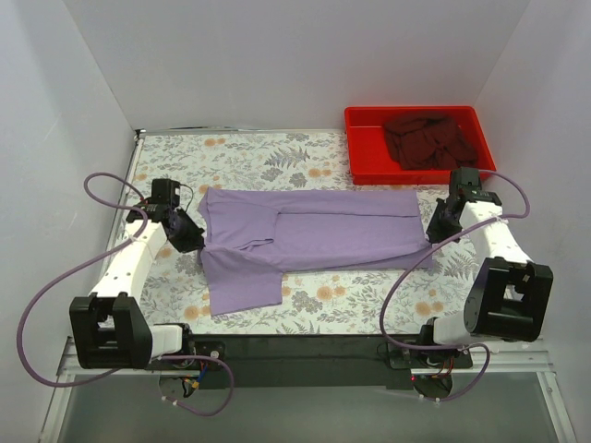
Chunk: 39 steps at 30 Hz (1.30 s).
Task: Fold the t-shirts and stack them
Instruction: Fold the tshirt
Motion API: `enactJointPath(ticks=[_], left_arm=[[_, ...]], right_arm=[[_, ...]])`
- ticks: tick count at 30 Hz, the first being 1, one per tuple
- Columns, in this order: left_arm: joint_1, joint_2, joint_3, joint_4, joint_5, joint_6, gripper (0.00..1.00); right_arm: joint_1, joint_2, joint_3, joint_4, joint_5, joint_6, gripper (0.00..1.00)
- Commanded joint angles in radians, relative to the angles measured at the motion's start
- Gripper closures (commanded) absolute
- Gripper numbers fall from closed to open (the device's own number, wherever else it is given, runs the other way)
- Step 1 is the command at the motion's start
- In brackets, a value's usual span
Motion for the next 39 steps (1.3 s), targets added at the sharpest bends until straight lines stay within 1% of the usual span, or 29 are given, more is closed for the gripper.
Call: enactJointPath(ticks=[1,6,7,11,15,21,36,38,39], left_arm=[[0.010,0.053,0.060,0.003,0.022,0.024,1.00],[0.010,0.139,0.110,0.030,0.014,0.032,1.00],[0.039,0.155,0.122,0.035,0.013,0.033,1.00],[0.046,0.228,0.149,0.053,0.011,0.035,1.00],[0.049,0.249,0.176,0.053,0.008,0.035,1.00],[0.066,0.260,0.181,0.070,-0.015,0.035,1.00],[0.070,0.358,0.132,0.214,-0.004,0.033,1.00],[0.069,0.358,0.132,0.227,0.002,0.033,0.93],[0.069,0.352,0.133,0.236,0.003,0.033,0.84]], right_arm=[[-0.006,0.039,0.073,0.048,-0.049,-0.019,0.99],[-0.007,0.113,0.089,0.086,-0.055,-0.012,0.99],[-0.007,0.125,0.086,0.104,-0.055,-0.011,0.99],[-0.020,0.157,0.103,0.126,-0.054,0.001,0.99],[-0.029,0.176,0.136,0.130,-0.055,0.003,0.99],[-0.030,0.203,0.170,0.146,-0.074,0.004,0.99],[-0.030,0.278,0.129,0.233,-0.063,0.029,0.99],[-0.032,0.278,0.127,0.238,-0.060,0.029,0.90],[-0.032,0.277,0.126,0.241,-0.057,0.026,0.84]])
